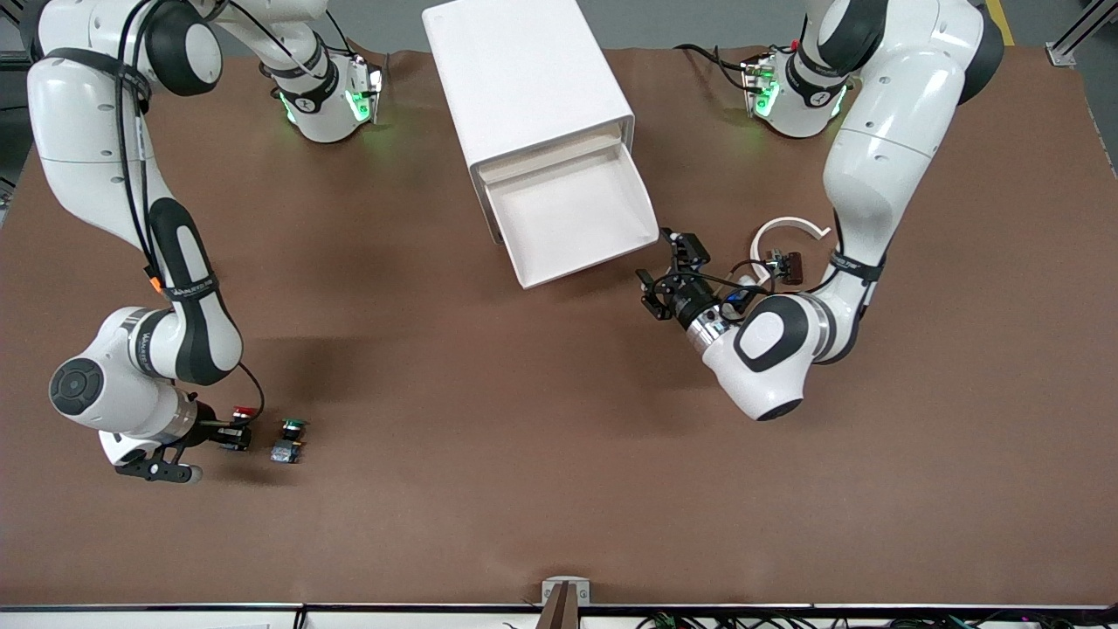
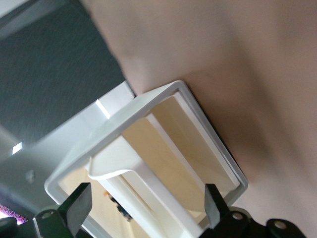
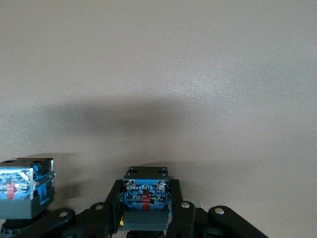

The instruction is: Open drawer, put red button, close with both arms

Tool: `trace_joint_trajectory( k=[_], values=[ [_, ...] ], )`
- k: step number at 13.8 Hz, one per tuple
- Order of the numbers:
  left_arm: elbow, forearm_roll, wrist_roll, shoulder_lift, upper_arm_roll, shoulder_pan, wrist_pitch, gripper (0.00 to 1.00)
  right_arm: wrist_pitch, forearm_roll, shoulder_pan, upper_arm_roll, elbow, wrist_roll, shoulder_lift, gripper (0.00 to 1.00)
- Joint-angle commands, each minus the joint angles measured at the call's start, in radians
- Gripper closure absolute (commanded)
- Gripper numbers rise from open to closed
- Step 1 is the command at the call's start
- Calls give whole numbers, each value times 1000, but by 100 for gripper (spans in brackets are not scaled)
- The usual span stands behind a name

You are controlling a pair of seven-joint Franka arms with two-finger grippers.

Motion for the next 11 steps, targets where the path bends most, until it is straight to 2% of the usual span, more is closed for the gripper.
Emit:
trace_joint_trajectory(
  k=[1, 3, 6, 8, 10, 11],
  values=[
    [17, 99, 285, -75, 7, 16, 1, 0, -66, -2, 6, 5, 50, 36, 1, 100],
    [32, 128, 421, -128, 15, 14, 45, 0, -188, 1, 31, 5, 91, 108, -25, 100],
    [34, 178, 459, -154, 27, 8, 164, 0, -360, 4, 127, 8, 50, 353, -160, 100],
    [31, 257, 566, -165, 13, 0, 261, 0, -388, 4, 208, 10, -64, 502, -304, 100],
    [31, 277, 645, -174, 12, -4, 368, 0, -390, 5, 294, 10, -196, 635, -439, 100],
    [29, 287, 680, -183, 12, -4, 410, 0, -405, 5, 336, 10, -229, 705, -485, 100]
  ],
)
